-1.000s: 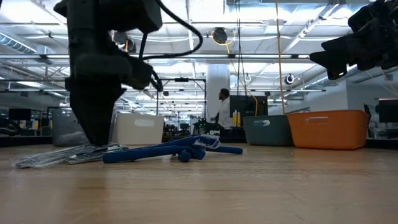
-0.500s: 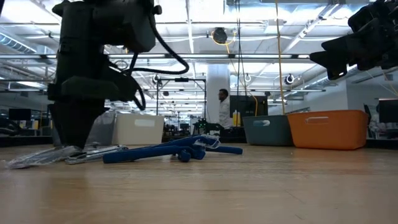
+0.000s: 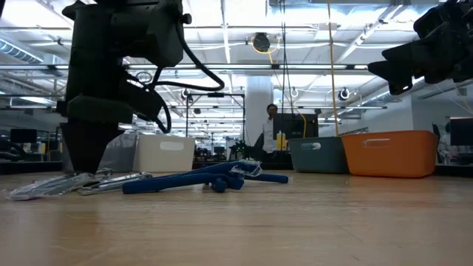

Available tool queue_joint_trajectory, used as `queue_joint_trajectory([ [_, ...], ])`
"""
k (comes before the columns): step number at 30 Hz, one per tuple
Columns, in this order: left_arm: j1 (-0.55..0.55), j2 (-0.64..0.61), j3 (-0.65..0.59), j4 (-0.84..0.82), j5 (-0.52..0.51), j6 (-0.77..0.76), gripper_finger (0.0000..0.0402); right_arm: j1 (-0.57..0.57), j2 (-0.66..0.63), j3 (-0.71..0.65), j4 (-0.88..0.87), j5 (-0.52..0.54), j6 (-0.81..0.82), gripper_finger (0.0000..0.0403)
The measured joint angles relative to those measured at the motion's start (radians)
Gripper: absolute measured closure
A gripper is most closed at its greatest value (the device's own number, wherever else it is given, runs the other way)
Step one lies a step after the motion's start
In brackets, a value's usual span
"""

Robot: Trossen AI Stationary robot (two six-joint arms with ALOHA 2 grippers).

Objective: Pick & Place Travel size toiletries
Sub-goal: Put the top silver nail cutter into the black bin

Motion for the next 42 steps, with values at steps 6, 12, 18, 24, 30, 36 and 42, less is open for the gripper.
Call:
queue_joint_trajectory([
  [6, -0.001, -0.002, -0.013, 0.045, 0.017, -0.040, 0.0151, 0.000, 0.000, 0.000, 0.000, 0.000, 0.000, 0.0211],
  [12, -0.001, -0.001, -0.013, 0.055, 0.019, -0.035, 0.0151, 0.000, 0.000, 0.000, 0.000, 0.000, 0.000, 0.0211],
  [18, -0.002, 0.000, -0.013, 0.079, 0.023, -0.031, 0.0183, 0.000, 0.000, 0.000, 0.000, 0.000, 0.000, 0.0211],
  [24, -0.004, 0.000, -0.013, 0.101, 0.006, -0.029, 0.0263, 0.000, 0.000, 0.000, 0.000, 0.000, 0.000, 0.0211],
  [30, -0.001, 0.001, -0.013, 0.156, -0.072, 0.077, 0.0315, 0.000, 0.000, 0.000, 0.000, 0.000, 0.000, 0.0211],
  [36, -0.001, 0.001, -0.012, 0.189, -0.082, 0.166, 0.0364, 0.000, 0.000, 0.000, 0.000, 0.000, 0.000, 0.0211],
  [42, -0.001, -0.030, -0.016, 0.191, -0.091, 0.188, 0.0366, 0.000, 0.000, 0.000, 0.000, 0.000, 0.000, 0.0211],
])
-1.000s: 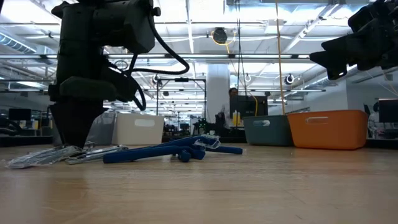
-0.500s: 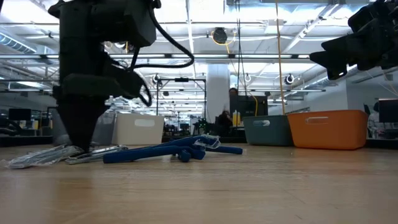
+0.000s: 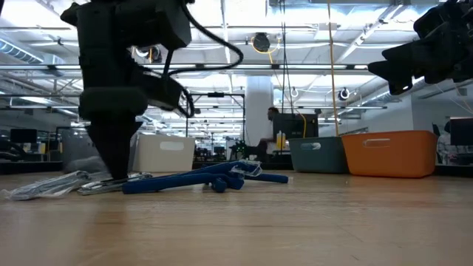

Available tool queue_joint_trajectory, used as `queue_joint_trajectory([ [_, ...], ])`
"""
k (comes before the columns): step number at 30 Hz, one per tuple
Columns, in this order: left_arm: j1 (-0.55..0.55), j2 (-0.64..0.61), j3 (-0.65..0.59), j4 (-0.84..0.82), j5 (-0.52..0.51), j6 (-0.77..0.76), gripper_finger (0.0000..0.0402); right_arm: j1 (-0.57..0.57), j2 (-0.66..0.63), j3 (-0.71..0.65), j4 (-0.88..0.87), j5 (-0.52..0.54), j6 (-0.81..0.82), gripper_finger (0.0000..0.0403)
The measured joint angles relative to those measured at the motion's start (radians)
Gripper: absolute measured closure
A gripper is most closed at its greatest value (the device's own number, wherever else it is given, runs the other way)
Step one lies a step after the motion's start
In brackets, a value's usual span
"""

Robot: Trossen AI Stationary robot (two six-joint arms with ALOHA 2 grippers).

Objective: Pick & Place Travel size toiletries
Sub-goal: Put the top silver nail cutter into the black bin

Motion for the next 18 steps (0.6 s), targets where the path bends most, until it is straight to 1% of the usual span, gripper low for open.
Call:
queue_joint_trajectory([
  [8, 0.000, -0.141, 0.001, 0.000, -0.091, 0.051, 0.0366, 0.000, 0.000, 0.000, 0.000, 0.000, 0.000, 0.0211],
  [14, -0.001, -0.292, 0.001, 0.000, -0.223, 0.173, 0.0366, 0.000, 0.000, 0.000, 0.000, 0.000, 0.000, 0.0211],
  [16, 0.000, -0.348, -0.012, 0.030, -0.259, 0.219, 0.0366, 0.000, 0.000, 0.000, 0.000, 0.000, 0.000, 0.0211],
  [18, 0.006, -0.407, -0.052, 0.111, -0.261, 0.273, 0.0366, 0.000, 0.000, 0.000, 0.000, 0.000, 0.000, 0.0211],
])
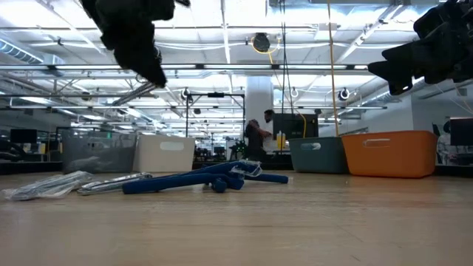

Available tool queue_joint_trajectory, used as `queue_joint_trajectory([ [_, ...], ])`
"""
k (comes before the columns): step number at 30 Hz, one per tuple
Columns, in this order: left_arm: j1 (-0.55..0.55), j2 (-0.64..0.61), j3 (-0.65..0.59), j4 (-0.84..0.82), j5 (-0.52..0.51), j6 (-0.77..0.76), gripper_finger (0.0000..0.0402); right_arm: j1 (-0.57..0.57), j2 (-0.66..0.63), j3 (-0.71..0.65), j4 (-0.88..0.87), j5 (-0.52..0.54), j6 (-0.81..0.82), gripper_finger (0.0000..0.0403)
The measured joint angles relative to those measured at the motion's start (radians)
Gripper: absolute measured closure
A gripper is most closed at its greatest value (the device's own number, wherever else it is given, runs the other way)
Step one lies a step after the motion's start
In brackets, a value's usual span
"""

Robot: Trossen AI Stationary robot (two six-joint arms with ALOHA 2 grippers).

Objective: Pick & Place Travel size toiletries
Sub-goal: Put the top silver nail cutter into the black bin

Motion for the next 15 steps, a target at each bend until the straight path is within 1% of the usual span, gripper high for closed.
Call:
queue_joint_trajectory([
  [3, 0.016, -0.085, -0.099, 0.168, 0.039, 0.069, 0.0366, 0.000, 0.000, 0.000, 0.000, 0.000, 0.000, 0.0211],
  [6, 0.045, -0.172, -0.207, 0.272, 0.061, 0.092, 0.0366, 0.000, 0.000, 0.000, 0.000, 0.000, 0.000, 0.0211],
  [12, 0.128, -0.351, -0.380, 0.391, 0.055, 0.118, 0.0366, 0.000, 0.000, 0.000, 0.000, 0.000, 0.000, 0.0211],
  [15, 0.178, -0.449, -0.449, 0.411, 0.017, 0.127, 0.0366, 0.000, 0.000, 0.000, 0.000, 0.000, 0.000, 0.0211],
])
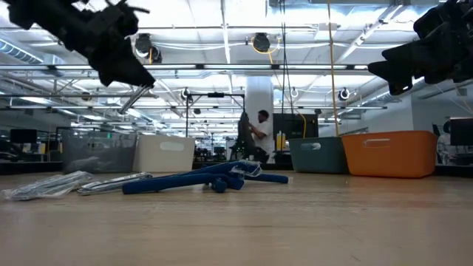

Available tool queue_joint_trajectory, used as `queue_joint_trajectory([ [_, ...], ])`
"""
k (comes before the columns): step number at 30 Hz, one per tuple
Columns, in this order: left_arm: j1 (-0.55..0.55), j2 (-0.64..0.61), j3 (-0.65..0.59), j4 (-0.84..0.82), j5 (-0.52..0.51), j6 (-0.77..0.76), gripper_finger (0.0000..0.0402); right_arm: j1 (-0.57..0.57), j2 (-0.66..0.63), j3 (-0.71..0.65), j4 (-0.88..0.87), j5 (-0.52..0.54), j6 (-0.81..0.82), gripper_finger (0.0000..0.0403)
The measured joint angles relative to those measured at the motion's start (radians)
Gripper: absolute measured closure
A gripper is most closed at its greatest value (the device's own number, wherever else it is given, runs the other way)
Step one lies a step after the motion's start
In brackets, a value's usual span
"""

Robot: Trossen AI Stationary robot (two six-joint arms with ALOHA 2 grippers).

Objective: Pick & Place Travel size toiletries
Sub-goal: Put the top silver nail cutter into the black bin

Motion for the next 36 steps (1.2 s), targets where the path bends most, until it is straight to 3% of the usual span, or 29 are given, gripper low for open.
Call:
queue_joint_trajectory([
  [8, 0.141, -0.235, -0.109, -0.020, -0.144, -0.017, 0.0366, 0.000, 0.000, 0.000, 0.000, 0.000, 0.000, 0.0211],
  [18, 0.300, -0.306, -0.110, -0.193, -0.550, -0.223, 0.0365, 0.000, 0.000, 0.000, 0.000, 0.000, 0.000, 0.0211],
  [26, 0.416, -0.261, -0.110, -0.213, -0.532, -0.302, 0.0365, 0.000, 0.000, 0.000, 0.000, 0.000, 0.000, 0.0211],
  [36, 0.472, -0.180, -0.110, -0.212, -0.532, -0.322, 0.0356, 0.000, 0.000, 0.000, 0.000, 0.000, 0.000, 0.0211],
])
